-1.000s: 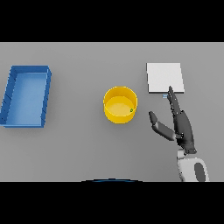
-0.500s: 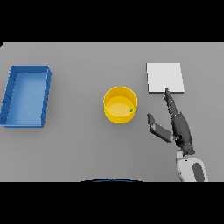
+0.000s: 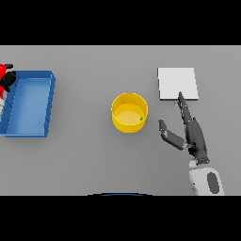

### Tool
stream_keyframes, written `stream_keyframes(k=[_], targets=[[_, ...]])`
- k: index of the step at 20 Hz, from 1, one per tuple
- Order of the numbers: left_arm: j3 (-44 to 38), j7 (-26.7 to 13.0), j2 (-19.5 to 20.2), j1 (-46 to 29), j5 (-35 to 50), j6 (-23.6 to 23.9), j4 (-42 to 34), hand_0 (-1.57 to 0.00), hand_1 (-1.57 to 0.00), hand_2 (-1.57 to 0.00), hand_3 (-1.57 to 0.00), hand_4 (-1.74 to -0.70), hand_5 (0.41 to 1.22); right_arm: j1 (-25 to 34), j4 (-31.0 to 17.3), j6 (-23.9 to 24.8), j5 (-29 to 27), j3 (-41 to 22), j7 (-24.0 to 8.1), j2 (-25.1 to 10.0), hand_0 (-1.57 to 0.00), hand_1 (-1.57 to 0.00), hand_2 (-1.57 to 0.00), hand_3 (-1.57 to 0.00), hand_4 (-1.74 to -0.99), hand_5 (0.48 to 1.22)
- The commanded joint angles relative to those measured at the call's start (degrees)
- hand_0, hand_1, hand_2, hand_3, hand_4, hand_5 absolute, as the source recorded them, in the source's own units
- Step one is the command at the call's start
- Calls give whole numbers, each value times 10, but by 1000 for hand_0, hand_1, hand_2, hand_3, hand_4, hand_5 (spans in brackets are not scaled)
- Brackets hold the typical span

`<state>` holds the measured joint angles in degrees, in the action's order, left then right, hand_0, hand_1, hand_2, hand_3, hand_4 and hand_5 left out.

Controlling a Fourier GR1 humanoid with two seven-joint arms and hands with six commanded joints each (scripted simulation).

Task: Pick up the red beaker and tilt it to pour out 1 green nut into yellow bowl. Pick up the yellow bowl and place it on the metallic measuring scale.

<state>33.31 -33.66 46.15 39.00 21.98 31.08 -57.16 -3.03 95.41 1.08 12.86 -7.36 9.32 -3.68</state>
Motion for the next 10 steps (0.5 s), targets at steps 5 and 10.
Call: stream_keyframes(k=[5, 10], targets=[[30, -2, 35, -38, 53, -37, -72, -1571, -1571, -1571, -1368, -1493, 827, -6, -1, 2, 3, -1, 1, 0, 1, 1, 1, 1, -1165, 675], [33, 57, 72, -61, 86, -156, -108, -802, -706, -671, -565, -870, 682, 4, -1, 1, 4, -4, -8, 2, 1, 1, 1, 1, -1156, 673]])
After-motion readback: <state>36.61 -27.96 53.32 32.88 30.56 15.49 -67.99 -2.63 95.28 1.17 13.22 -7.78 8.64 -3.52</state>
